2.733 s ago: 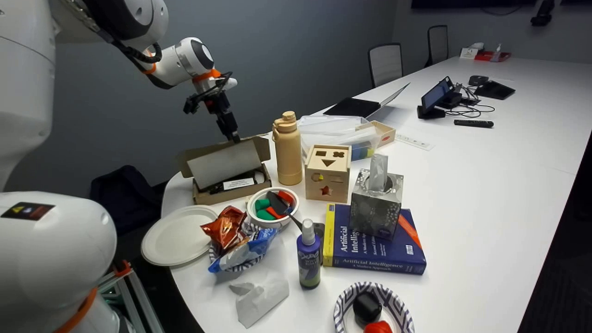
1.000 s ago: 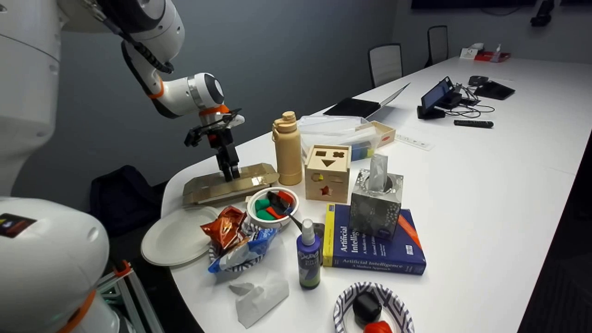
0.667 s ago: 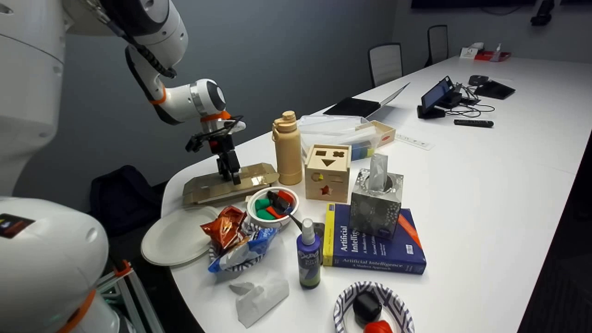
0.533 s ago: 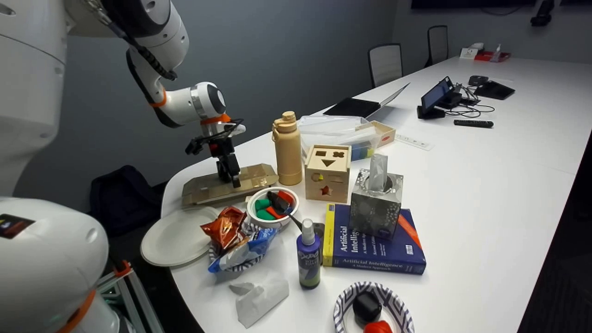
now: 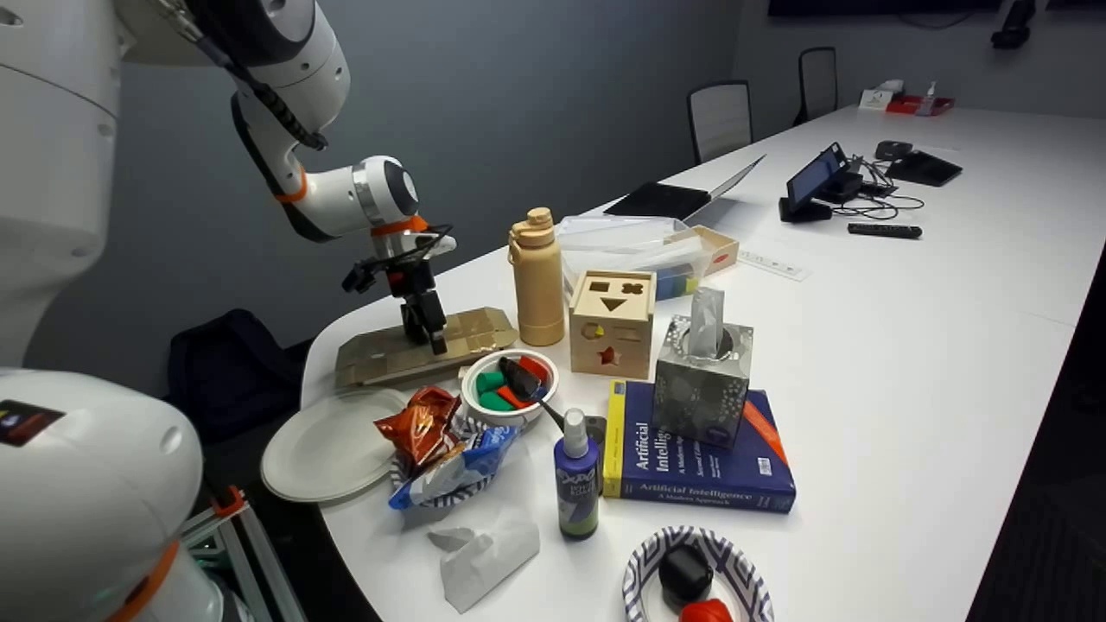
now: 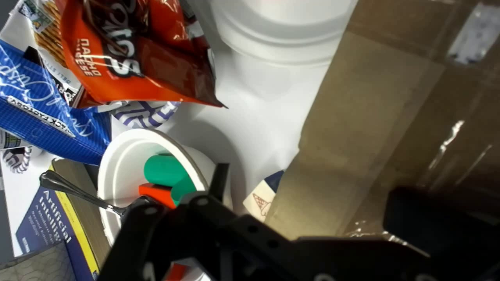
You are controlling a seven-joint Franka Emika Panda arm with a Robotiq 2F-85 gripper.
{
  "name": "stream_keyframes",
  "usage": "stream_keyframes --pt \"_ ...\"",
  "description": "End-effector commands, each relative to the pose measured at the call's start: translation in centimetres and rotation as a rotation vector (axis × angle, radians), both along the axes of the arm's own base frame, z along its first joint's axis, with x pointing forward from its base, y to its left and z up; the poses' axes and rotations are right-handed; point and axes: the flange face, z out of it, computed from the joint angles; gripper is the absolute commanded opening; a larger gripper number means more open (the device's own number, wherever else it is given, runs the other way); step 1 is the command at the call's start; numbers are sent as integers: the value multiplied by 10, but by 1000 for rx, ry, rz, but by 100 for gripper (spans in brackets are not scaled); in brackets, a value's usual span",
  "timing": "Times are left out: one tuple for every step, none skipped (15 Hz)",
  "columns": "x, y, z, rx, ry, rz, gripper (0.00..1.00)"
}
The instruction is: Close the cardboard box
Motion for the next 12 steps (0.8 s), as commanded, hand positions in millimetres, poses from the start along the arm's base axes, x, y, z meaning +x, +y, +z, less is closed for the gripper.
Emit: stream_keyframes --pt "-31 -16 -31 0 53 35 100" --pt "-33 -18 -32 1 55 38 100" --pt "-34 -21 -32 2 55 43 100" --pt "-34 -22 -31 6 51 46 100" --pt "-30 -23 -27 14 39 40 100" --pt "-25 -24 -22 21 23 35 100" --pt "-20 -24 -17 29 8 29 100" --pt "-15 -24 -10 39 0 20 100" --pt "-10 -24 -3 34 -12 12 100" --pt "-7 -25 1 33 -4 -2 100" --pt "-4 -27 8 32 -6 -16 100" --pt "0 -29 14 32 -12 -24 100"
